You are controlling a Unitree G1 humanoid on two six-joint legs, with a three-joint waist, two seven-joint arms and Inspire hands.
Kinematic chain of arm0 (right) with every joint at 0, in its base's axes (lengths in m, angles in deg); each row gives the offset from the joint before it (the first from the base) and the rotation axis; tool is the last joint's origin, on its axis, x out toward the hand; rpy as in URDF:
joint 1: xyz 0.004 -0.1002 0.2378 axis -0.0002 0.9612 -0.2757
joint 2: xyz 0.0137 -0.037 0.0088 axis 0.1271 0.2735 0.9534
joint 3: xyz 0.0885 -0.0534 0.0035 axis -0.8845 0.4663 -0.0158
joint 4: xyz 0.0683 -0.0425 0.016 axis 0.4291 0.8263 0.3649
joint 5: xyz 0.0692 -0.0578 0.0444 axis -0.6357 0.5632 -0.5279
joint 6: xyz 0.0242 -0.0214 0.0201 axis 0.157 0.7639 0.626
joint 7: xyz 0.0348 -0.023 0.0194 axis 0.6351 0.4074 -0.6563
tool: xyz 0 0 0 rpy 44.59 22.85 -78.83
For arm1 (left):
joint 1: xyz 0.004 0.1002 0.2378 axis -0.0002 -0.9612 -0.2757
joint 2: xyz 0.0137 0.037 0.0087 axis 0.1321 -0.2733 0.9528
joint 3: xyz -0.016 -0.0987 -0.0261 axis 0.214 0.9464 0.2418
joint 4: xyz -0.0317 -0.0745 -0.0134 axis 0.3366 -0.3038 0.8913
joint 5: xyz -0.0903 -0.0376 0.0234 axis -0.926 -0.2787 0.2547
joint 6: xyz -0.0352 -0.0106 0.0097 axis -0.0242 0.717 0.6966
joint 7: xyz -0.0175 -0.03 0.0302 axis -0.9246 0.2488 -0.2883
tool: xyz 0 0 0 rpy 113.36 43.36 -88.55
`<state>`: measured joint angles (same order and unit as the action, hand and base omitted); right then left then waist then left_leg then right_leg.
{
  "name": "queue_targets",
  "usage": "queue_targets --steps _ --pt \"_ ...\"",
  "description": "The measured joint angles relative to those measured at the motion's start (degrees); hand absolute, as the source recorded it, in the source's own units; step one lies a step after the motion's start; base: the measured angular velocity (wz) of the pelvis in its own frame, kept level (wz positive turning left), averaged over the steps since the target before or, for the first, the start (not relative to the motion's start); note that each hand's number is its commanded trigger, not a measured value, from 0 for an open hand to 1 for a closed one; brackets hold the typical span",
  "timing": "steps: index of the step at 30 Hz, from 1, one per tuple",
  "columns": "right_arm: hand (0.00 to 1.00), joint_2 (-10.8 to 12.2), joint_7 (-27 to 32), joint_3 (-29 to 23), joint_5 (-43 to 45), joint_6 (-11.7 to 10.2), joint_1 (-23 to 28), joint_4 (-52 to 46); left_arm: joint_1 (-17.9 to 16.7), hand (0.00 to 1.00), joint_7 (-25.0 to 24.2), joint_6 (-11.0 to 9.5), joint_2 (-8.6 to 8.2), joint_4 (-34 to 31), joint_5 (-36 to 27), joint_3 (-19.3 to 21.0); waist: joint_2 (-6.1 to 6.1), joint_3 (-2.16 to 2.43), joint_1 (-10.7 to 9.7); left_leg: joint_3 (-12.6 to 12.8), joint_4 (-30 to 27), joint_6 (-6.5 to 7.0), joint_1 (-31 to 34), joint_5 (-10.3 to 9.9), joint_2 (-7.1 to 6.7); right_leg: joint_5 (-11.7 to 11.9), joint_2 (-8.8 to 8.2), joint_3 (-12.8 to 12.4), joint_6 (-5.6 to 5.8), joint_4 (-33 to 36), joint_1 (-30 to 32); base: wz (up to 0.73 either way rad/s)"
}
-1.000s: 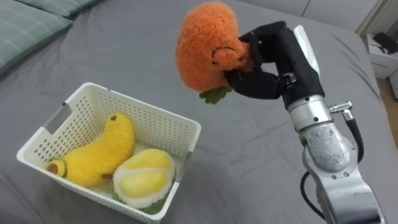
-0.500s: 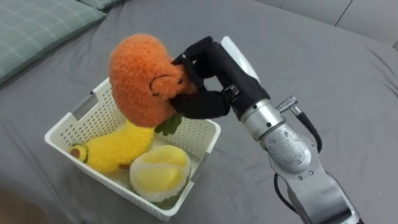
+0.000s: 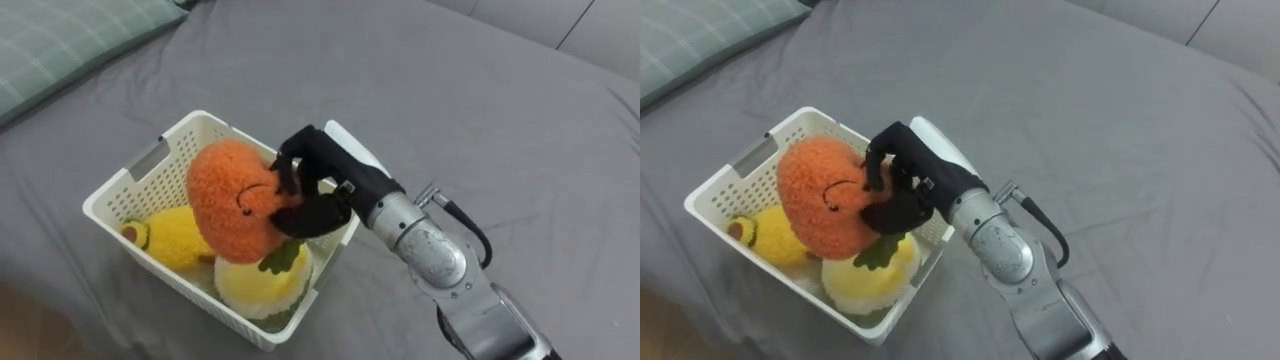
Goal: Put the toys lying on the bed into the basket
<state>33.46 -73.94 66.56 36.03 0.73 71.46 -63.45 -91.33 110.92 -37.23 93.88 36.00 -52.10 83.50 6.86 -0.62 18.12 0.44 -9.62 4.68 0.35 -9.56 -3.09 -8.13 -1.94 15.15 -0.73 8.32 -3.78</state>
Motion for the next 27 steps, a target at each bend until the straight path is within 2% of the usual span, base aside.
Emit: queue_targets --steps 4,27 --pt "0.0 0.0 0.02 0.0 0.09 0.01 0.02 1.83 -0.01 0.0 -0.14 0.06 0.07 0.07 0.02 -0.04 0.14 0.08 -0.49 -0.62 -0.09 0.0 0.04 0.03 -0.2 0.0 -0.08 0.73 0.0 -0.55 -0.25 0.08" --pt "0.0 -0.52 0.19 -0.16 2.06 0.02 0.23 2.06 0.09 0.0 -1.21 0.21 0.14 0.05 0.08 0.06 0.17 0.1 -0.76 -0.84 -0.08 0.01 0.24 0.03 -0.26 -0.01 -0.08 0.97 0.01 -0.59 -0.21 0.0"
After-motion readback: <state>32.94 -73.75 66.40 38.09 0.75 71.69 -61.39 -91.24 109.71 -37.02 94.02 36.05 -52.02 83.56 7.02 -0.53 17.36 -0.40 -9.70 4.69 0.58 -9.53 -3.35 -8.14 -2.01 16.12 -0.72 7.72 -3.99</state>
